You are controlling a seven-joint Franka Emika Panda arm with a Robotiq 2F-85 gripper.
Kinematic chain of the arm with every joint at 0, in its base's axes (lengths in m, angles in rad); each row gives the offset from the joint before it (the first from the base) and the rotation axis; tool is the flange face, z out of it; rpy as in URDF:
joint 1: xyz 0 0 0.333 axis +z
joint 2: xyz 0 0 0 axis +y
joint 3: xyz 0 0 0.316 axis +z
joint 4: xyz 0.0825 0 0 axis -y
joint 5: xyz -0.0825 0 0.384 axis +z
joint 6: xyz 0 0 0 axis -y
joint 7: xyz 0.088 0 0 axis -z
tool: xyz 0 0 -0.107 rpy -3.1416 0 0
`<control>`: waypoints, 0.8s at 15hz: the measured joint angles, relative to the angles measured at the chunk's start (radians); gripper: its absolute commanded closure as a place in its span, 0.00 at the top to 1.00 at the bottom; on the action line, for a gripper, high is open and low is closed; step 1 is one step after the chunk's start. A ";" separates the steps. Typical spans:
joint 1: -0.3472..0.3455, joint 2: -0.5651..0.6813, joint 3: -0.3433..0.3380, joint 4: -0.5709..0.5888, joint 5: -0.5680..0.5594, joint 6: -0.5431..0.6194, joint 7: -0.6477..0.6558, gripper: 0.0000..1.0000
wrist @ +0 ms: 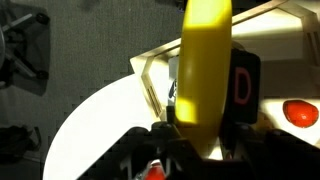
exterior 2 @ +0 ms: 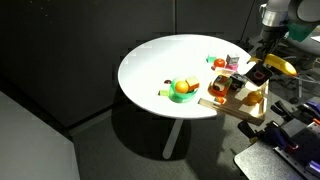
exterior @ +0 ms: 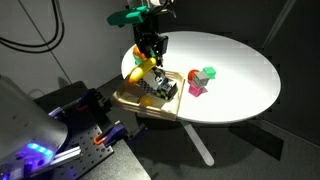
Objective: Pick up the toy banana and the block with the letter d on it and put them in the tray
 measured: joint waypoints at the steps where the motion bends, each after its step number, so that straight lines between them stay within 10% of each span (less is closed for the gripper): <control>1: 0.001 0.000 0.001 0.000 0.010 0.000 -0.001 0.43; 10: 0.001 0.000 0.001 0.000 0.028 0.000 -0.006 0.43; 11: 0.001 0.000 0.001 0.000 0.028 0.000 -0.006 0.18; 12: 0.001 0.000 0.001 0.000 0.028 0.000 -0.006 0.18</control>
